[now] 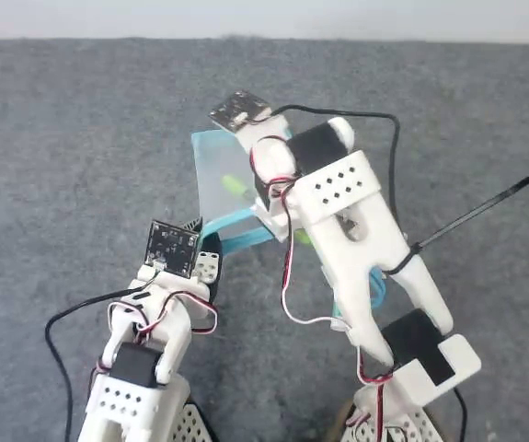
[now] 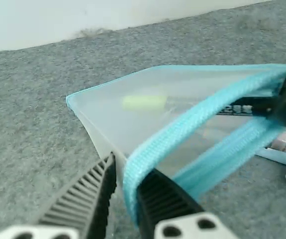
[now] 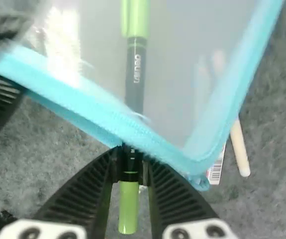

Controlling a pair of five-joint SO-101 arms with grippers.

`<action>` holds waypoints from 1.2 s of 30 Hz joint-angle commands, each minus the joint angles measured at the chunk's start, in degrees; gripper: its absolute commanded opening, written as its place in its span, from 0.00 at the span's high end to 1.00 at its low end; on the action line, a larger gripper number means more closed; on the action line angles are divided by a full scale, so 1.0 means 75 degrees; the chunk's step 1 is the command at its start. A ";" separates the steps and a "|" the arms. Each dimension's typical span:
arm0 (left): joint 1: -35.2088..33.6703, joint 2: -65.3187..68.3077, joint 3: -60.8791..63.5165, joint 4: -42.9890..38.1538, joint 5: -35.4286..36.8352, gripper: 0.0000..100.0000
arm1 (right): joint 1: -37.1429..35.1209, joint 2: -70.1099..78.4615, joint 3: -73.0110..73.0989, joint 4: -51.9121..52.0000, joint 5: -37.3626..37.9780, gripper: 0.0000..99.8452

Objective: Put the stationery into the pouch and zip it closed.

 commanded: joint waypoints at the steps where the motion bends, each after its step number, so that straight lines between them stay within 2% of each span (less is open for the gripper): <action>1: 0.0223 -0.0141 -0.0076 -0.0270 -0.0129 0.99 | -0.0416 -0.0064 -0.0867 0.0158 -0.0023 0.99; 8: 0.0211 -0.0141 -0.0053 -0.0270 -0.0129 0.99 | -0.0885 -0.0064 -0.0961 0.0064 0.0035 0.99; 11: 0.0211 -0.0141 -0.0053 -0.0270 -0.0129 0.99 | -0.0944 -0.0064 -0.0949 0.0064 0.0492 0.99; 16: 0.0211 -0.0141 -0.0053 -0.0270 -0.0129 0.99 | -0.0932 -0.0053 -0.0949 0.0053 0.0445 0.99; 21: 0.0188 -0.0141 -0.0053 -0.0270 -0.0141 0.99 | -0.0850 0.0018 -0.0926 -0.0205 -0.0270 0.99; 32: -0.0164 -0.0141 -0.0064 -0.0293 -0.0141 0.99 | -0.0486 0.0651 -0.0914 -0.1366 -0.0399 0.99; 36: -0.0141 -0.0141 -0.0076 -0.0305 -0.0141 0.99 | -0.0416 0.0486 -0.0129 -0.2139 -0.1043 0.99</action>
